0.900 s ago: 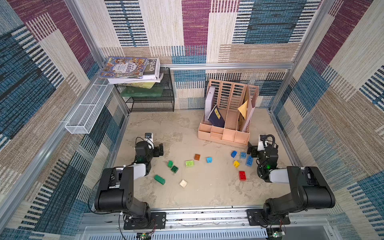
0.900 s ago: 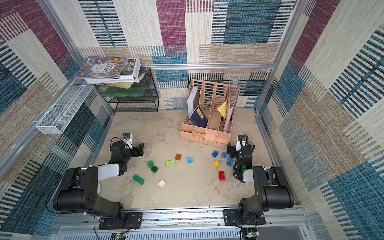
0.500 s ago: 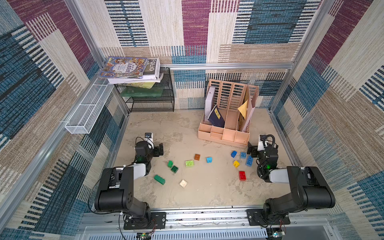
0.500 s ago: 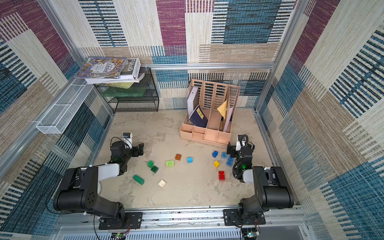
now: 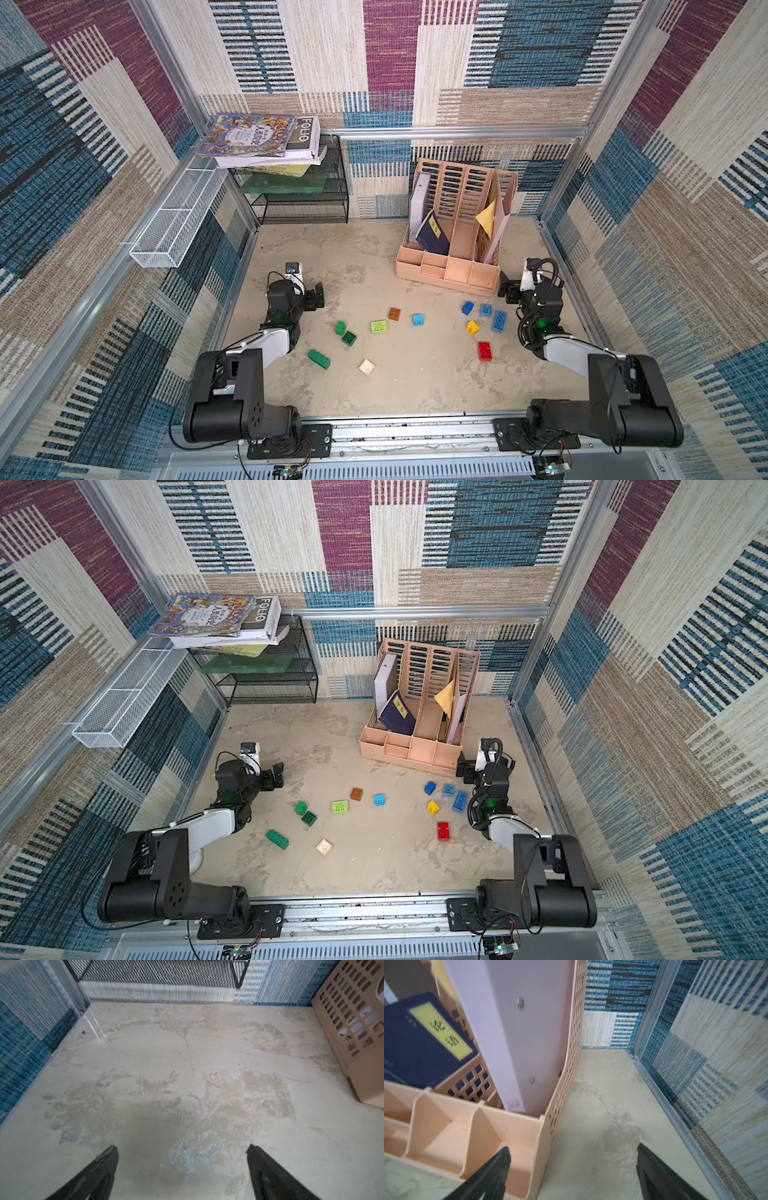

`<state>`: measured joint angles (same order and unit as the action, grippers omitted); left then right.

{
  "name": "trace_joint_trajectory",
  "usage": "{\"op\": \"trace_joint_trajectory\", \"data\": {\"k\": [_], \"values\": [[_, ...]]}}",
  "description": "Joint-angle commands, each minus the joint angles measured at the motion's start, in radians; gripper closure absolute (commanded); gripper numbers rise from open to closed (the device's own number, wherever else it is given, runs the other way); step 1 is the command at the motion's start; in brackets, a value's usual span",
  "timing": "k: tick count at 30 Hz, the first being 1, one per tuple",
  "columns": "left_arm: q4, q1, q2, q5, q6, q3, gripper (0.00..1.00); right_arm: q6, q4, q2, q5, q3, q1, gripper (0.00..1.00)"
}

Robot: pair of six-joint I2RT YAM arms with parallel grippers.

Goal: Assemble the number 1 with lego
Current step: Pick up the lego brick from the center of the board.

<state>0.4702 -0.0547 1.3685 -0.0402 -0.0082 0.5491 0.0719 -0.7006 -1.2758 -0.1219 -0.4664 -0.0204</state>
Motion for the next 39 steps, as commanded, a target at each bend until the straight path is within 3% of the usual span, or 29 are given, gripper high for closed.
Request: {"op": "trace_joint_trajectory", "data": {"k": [1,5,7,9,14,21,24,27,32,36,39], "values": [[-0.182,-0.002,-0.069,0.078,-0.024,0.054,0.01,0.078,0.397,0.051,-0.073,-0.101,-0.02,0.05],[-0.237,-0.002,-0.148,0.208,-0.17,0.064,0.01,0.134,0.419,0.203,0.042,-0.049,-0.077,0.05],[-0.335,-0.002,-0.18,0.248,-0.253,0.09,0.01,0.187,0.395,0.321,0.043,-0.013,-0.101,0.05],[-0.431,-0.002,-0.204,0.209,-0.307,0.118,0.01,0.237,0.407,0.424,0.0,0.013,-0.116,0.05],[-0.652,-0.002,-0.233,0.01,-0.429,0.174,0.03,0.275,0.536,0.543,0.064,0.001,-0.15,0.05],[-1.013,0.012,-0.323,-0.034,-0.631,0.202,0.14,0.344,0.805,0.511,0.242,-0.097,-0.134,0.04],[-1.157,0.022,-0.356,-0.025,-0.725,0.203,0.15,0.337,0.823,0.485,0.275,-0.121,-0.056,0.03],[-1.263,0.042,-0.386,-0.011,-0.823,0.187,0.16,0.296,0.816,0.441,0.212,-0.149,0.071,0.03],[-1.301,0.115,-0.378,-0.023,-0.936,0.135,0.16,0.244,0.807,0.324,0.135,-0.216,0.258,0.04],[-1.291,0.159,-0.324,-0.02,-0.983,0.127,0.18,0.247,0.812,0.253,0.124,-0.262,0.319,0.03],[-1.261,0.164,-0.284,-0.021,-1.0,0.119,0.25,0.243,0.812,0.226,0.125,-0.283,0.344,0.03]]}}
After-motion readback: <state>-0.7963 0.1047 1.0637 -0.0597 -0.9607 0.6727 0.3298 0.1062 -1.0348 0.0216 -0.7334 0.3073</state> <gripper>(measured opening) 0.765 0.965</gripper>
